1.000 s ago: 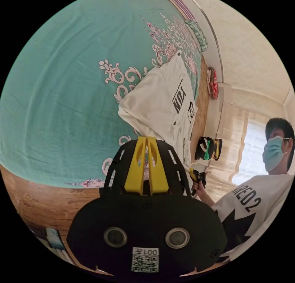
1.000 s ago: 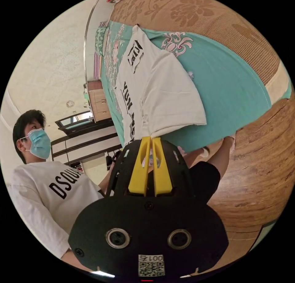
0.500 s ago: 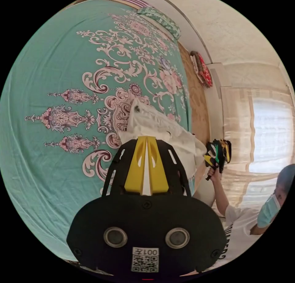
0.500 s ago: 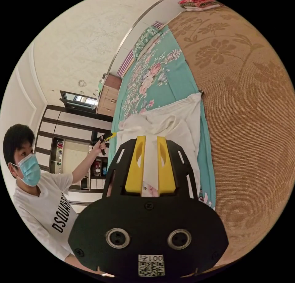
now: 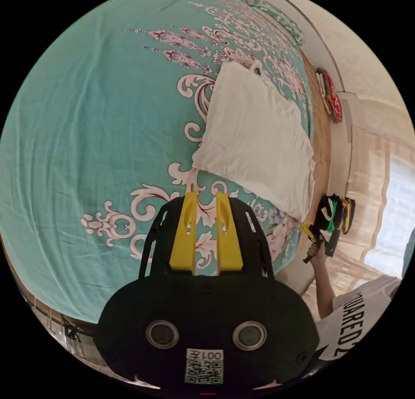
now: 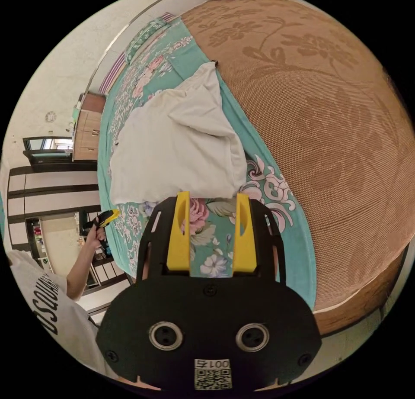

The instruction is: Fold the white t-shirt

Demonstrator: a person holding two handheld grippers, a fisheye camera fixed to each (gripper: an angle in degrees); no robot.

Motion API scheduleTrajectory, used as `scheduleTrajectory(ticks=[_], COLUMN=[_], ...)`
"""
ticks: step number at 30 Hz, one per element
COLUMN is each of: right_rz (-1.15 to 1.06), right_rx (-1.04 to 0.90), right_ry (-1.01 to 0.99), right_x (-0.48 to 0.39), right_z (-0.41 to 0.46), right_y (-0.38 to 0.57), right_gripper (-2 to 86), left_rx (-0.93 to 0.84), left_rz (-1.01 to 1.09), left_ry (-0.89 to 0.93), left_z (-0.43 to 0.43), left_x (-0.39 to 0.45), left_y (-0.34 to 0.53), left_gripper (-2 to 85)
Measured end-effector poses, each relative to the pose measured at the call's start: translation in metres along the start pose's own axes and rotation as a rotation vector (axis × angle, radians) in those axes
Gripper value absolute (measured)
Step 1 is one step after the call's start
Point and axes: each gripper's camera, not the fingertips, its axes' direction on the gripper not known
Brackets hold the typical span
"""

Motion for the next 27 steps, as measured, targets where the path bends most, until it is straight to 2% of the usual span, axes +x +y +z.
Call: scheduleTrajectory(ticks=[4,6,9,12,15,18,19,21,23,25,27], right_rz=[0.058,0.070,0.051,0.061,0.116,0.097,0.095,0.050,-0.124,-0.295,-0.457], right_rx=[0.010,0.023,0.052,0.116,0.075,-0.055,-0.057,0.033,0.150,0.152,0.074], right_ry=[0.072,0.107,0.006,-0.066,-0.163,-0.143,-0.052,0.057,0.170,0.198,0.214], right_x=[-0.012,-0.017,-0.022,-0.027,-0.024,-0.025,-0.027,-0.040,-0.081,-0.118,-0.153], right_z=[0.011,0.011,-0.001,-0.029,-0.030,-0.012,-0.014,-0.034,-0.059,-0.058,-0.039], right_y=[-0.023,-0.025,-0.023,-0.005,0.021,0.030,0.032,0.031,0.023,0.009,-0.008], right_gripper=[8.4,5.3,3.0,2.2,1.7,1.0,0.8,0.8,0.9,1.0,1.4], left_rx=[0.038,0.083,0.149,0.243,0.232,0.140,0.117,0.089,0.066,-0.005,-0.033], left_rz=[-0.076,-0.078,-0.093,-0.092,-0.149,-0.228,-0.218,-0.141,-0.042,0.053,0.049], left_ry=[-0.044,0.003,0.135,0.044,-0.074,0.017,0.047,0.030,-0.025,-0.075,-0.075], left_z=[0.007,0.007,-0.002,-0.037,-0.056,-0.045,-0.038,-0.027,-0.014,0.013,0.033], left_x=[0.007,0.010,0.012,0.016,-0.004,-0.029,-0.028,-0.011,0.015,0.047,0.059], left_y=[-0.007,-0.007,-0.007,0.012,0.038,0.052,0.053,0.049,0.039,0.022,0.010], left_gripper=[1.0,-0.3,-0.8,-0.9,-0.9,-0.9,-0.9,-0.8,-0.5,1.5,4.4])
